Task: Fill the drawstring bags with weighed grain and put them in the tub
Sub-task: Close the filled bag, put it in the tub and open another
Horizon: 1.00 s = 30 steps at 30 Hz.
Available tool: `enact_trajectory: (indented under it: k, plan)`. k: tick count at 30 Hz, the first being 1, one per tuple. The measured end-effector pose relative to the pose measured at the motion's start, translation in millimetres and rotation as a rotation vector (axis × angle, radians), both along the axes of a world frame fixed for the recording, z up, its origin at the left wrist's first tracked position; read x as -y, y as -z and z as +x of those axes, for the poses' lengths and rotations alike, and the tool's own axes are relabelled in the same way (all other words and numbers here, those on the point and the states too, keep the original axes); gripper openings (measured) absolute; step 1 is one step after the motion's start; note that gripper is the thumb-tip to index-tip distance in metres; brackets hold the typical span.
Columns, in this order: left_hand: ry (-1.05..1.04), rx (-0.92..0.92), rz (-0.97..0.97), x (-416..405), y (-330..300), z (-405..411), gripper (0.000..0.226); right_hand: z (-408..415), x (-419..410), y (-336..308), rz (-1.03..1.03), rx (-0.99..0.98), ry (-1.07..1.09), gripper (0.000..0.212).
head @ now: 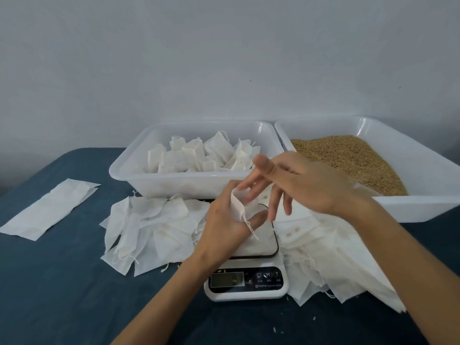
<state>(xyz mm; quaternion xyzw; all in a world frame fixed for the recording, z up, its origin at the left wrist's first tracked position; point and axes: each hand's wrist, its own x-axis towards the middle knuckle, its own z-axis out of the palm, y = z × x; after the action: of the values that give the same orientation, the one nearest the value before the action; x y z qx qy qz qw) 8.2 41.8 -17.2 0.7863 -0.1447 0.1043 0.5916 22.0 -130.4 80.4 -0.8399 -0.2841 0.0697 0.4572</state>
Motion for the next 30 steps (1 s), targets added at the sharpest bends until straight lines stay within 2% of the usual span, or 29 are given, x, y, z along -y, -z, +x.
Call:
enact_trajectory:
  k: [3, 5, 6, 7, 9, 11, 12, 15, 20, 25, 30]
  plan:
    - [0.034, -0.064, -0.163, -1, 2, 4, 0.048, 19, 33, -6, -0.002, 0.181, 0.226, 0.031]
    - [0.046, -0.092, -0.231, -2, 5, 7, 0.047, 41, 73, 0, -0.097, 0.313, 0.439, 0.013]
    - [0.038, -0.09, -0.244, -3, 6, 8, 0.044, 53, 96, 4, -0.216, 0.338, 0.531, 0.014]
    - [0.02, -0.079, -0.243, -4, 7, 9, 0.038, 65, 120, 8, -0.383, 0.309, 0.598, 0.024]
    - [-0.027, -0.038, -0.227, -5, 7, 12, 0.023, 82, 159, 17, -0.75, 0.125, 0.634, 0.047]
    - [-0.06, -0.011, -0.221, -6, 7, 13, 0.015, 87, 179, 30, -0.935, -0.055, 0.591, 0.053]
    - [-0.066, -0.009, -0.225, -6, 7, 14, 0.014, 88, 184, 37, -0.935, -0.088, 0.573, 0.05]
    - [-0.077, -0.011, -0.237, -5, 6, 13, 0.013, 90, 187, 53, -0.876, -0.028, 0.564, 0.041]
    - [-0.07, -0.026, -0.238, -5, 7, 13, 0.012, 101, 196, 55, -0.927, 0.047, 0.558, 0.019]
    - [-0.057, -0.006, -0.258, -6, 8, 15, 0.016, 115, 220, 45, -0.948, 0.037, 0.651, 0.025]
    - [-0.054, -0.015, -0.25, -5, 8, 14, 0.014, 130, 194, 29, -1.005, 0.061, 0.626, 0.021]
